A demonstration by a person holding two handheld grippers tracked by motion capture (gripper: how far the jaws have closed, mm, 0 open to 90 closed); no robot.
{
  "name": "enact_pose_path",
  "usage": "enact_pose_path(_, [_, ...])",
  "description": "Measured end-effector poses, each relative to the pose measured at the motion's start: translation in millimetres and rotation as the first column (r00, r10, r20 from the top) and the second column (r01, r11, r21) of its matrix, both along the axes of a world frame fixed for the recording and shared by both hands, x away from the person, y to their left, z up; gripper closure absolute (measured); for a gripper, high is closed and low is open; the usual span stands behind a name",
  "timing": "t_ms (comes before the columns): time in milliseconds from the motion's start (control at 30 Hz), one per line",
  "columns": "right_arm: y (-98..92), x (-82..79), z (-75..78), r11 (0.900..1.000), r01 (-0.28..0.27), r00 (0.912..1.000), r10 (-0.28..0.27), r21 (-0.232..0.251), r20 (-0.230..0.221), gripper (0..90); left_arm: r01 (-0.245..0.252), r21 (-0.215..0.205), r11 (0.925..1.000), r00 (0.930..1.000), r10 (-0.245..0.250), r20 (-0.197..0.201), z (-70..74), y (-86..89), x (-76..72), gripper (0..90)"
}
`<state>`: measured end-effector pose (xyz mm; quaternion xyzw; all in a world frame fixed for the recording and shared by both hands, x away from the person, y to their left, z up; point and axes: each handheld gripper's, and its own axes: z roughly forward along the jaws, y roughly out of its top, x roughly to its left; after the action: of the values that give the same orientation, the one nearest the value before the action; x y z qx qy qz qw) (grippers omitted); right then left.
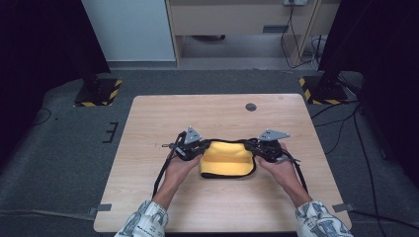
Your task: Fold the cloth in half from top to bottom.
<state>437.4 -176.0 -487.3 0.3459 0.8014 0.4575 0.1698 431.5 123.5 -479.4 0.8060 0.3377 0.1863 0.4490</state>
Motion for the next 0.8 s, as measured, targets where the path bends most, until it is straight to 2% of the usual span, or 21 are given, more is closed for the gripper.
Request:
enact_pose_path(200, [0.7, -4.8, -3.3, 1.0, -0.009, 1.0, 0.009, 0.003, -0.003, 82.0, 0.003, -0.007, 1.0, 1.0, -0.003, -0.007, -4.2, 2.1, -6.0, 82.7])
enact_pose_path(533, [-0.4, -15.6, -12.0, 0.999, -0.023, 0.9996, 0.023, -0.023, -0.014, 79.5, 0.021, -0.01, 0.9997, 0.9994, -0.021, -0.026, -18.9, 1.5, -18.0, 82.5])
enact_pose_path(800, [1.2, -19.4, -15.2, 0.999, -0.03, 0.9994, 0.03, -0.032, -0.017, 79.3, 0.024, -0.011, 0.9997, 0.9992, -0.024, -0.034, -24.5, 4.1, -21.8, 82.5])
